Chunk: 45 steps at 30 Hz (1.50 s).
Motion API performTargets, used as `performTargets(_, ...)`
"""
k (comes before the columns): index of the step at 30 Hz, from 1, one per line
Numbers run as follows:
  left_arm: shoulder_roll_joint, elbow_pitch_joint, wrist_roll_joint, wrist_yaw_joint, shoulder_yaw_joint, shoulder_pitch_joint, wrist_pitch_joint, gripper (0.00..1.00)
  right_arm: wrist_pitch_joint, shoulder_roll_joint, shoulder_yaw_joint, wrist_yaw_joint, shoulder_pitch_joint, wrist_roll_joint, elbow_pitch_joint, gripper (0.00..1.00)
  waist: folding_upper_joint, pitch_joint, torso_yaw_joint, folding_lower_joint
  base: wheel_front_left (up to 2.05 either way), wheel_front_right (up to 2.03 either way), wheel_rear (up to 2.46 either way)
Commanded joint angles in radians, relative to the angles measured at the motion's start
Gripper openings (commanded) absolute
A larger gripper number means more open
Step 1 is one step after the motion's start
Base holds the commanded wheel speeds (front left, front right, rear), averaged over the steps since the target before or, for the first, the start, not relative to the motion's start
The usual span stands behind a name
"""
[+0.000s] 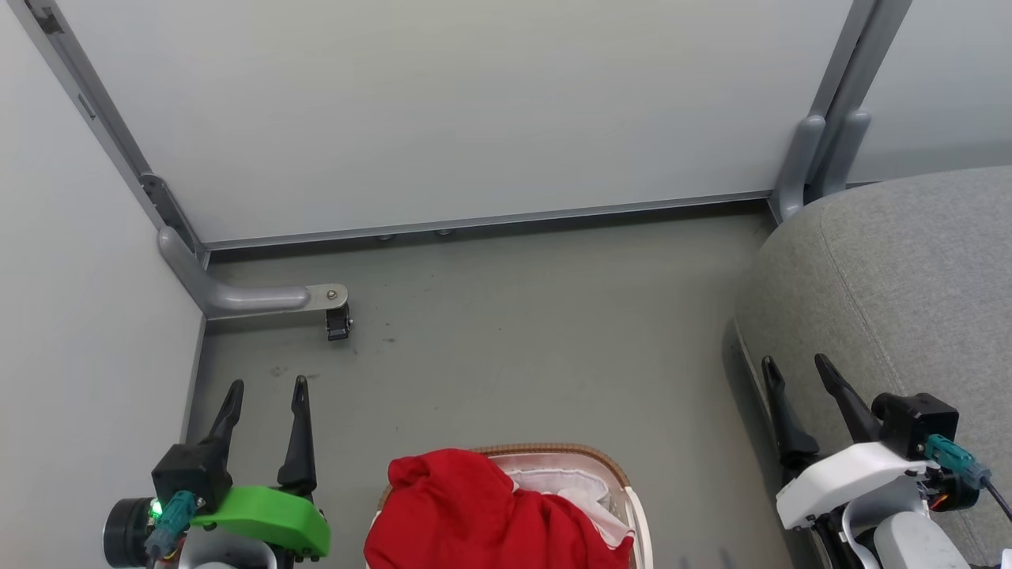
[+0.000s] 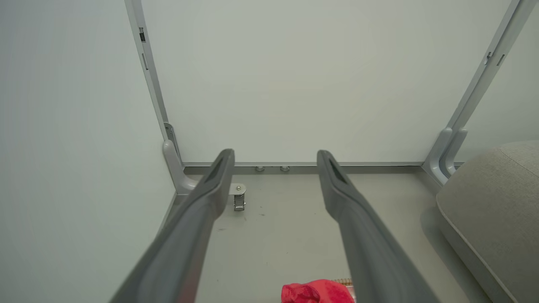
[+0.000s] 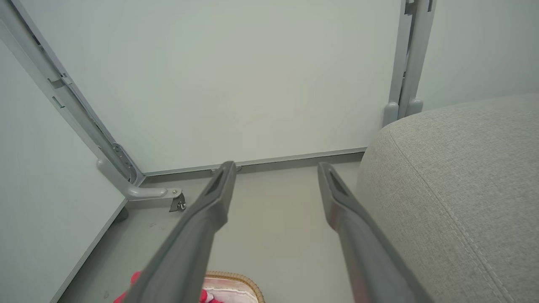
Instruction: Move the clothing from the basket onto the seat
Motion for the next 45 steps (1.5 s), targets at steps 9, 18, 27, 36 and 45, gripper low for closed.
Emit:
performTargets(9,-0.009,0.009,0.083,-0.007,0.001,0.013,-0.025,1.0,-0.027,-0.005,0.007,0.0,0.006,-0.077,0.008,1.0,0.0,0.005,0.006,0.0,0.0,0.0,0.0)
performTargets(18,-0.025,0.033,0.145,-0.024,-0.014,-0.026,-0.042,1.0,-0.044,-0.009,0.027,0.0,-0.028,-0.141,-0.007,1.0,0.0,0.082,-0.002,0.0,0.0,0.0,0.0)
performTargets(27,-0.045,0.08,0.2,-0.039,-0.046,-0.113,-0.057,1.0,-0.059,-0.019,0.038,0.0,-0.107,-0.192,-0.03,1.0,0.0,0.255,-0.02,0.0,0.0,0.0,0.0)
performTargets(36,-0.054,0.152,0.2,-0.049,-0.1,-0.235,-0.057,1.0,-0.06,-0.02,0.046,0.0,-0.188,-0.198,-0.059,1.0,0.0,0.432,-0.032,0.0,0.0,0.0,0.0)
performTargets(45,-0.055,0.233,0.141,-0.057,-0.167,-0.313,-0.057,1.0,-0.06,-0.01,0.075,0.0,-0.248,-0.194,-0.071,1.0,0.0,0.554,-0.068,0.0,0.0,0.0,0.0)
